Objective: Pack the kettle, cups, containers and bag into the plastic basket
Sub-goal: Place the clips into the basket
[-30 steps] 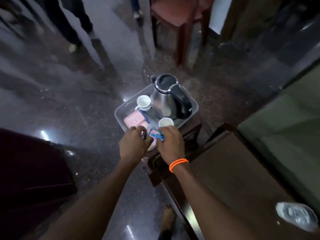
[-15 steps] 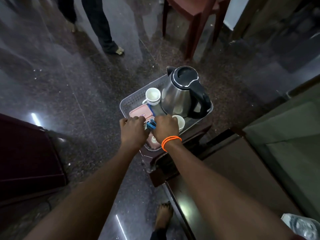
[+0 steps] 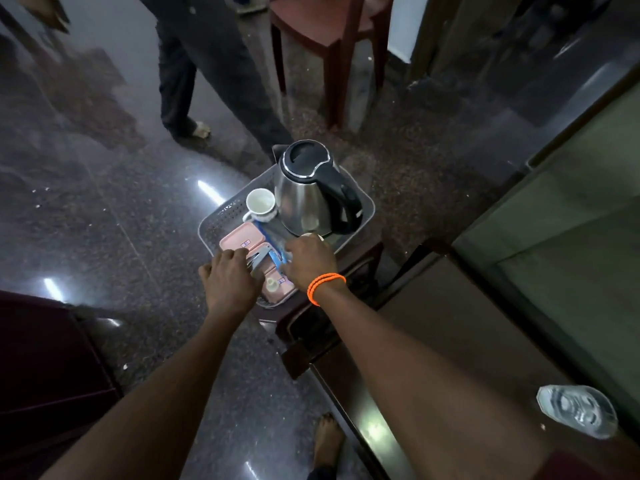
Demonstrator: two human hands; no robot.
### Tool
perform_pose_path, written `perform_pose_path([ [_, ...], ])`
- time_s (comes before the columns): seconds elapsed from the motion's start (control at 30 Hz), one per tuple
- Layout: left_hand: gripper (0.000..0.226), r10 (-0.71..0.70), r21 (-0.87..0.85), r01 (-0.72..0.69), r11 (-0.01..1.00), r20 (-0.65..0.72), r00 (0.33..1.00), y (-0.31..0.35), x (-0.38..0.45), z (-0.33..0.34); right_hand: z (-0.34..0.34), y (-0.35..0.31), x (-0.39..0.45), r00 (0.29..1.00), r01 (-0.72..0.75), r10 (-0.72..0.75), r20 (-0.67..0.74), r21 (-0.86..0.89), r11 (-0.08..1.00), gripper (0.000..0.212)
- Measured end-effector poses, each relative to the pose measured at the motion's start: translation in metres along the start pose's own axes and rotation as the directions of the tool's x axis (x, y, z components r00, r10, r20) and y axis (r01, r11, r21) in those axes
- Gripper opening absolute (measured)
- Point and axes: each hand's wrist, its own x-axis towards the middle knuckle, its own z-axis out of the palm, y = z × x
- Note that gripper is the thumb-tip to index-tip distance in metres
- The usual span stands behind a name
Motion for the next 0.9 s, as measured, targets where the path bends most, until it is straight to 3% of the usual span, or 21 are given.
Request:
perform_pose_path([
  [0.07,0.030,0.013,0.024,-0.013,1.000,-0.001,1.000,-0.002,0.006,0.006,0.007,-0.003,0.006,1.000,0.031,-0.031,0.003,-0.023,0.999,0.026],
  [0.2,0.037,0.012,0.020,-0.011,1.000,-0.025,1.000,-0.007,0.010,0.011,0.018,-0.012,0.012,0.998,0.059,-0.055,0.040,-0.106,0.993,0.025],
  [0.3,0.021,0.037,0.025,-0.036,0.999,-0.048,0.998,-0.010,0.010,0.010,0.022,-0.013,0.010,0.997,0.071,-0.065,0.047,-0.141,0.988,0.022],
  [0.43,0.013,0.013,0.021,-0.012,1.000,-0.045,0.999,-0.013,0.013,0.007,0.024,-0.016,0.011,0.992,0.103,-0.093,0.083,-0.113,0.988,0.020],
  [0.57,0.022,0.014,-0.008,-0.014,1.000,-0.058,0.998,-0.016,0.017,0.008,0.025,-0.017,0.012,0.994,0.068,-0.067,0.081,-0.010,0.998,0.021],
  [0.67,0.046,0.009,-0.039,-0.013,0.999,-0.091,0.996,-0.014,0.013,0.009,0.019,-0.012,0.006,1.000,0.006,-0.007,0.003,0.183,0.983,0.019],
  [0.77,0.047,0.067,-0.088,-0.086,0.992,-0.199,0.978,0.006,0.000,0.010,0.008,0.007,-0.012,0.984,-0.041,0.090,-0.151,0.299,0.953,0.017],
  [0.9,0.044,0.246,-0.126,-0.278,0.952,-0.225,0.943,0.070,-0.028,0.015,-0.005,0.059,-0.057,0.950,-0.142,0.203,-0.238,0.251,0.958,0.019],
])
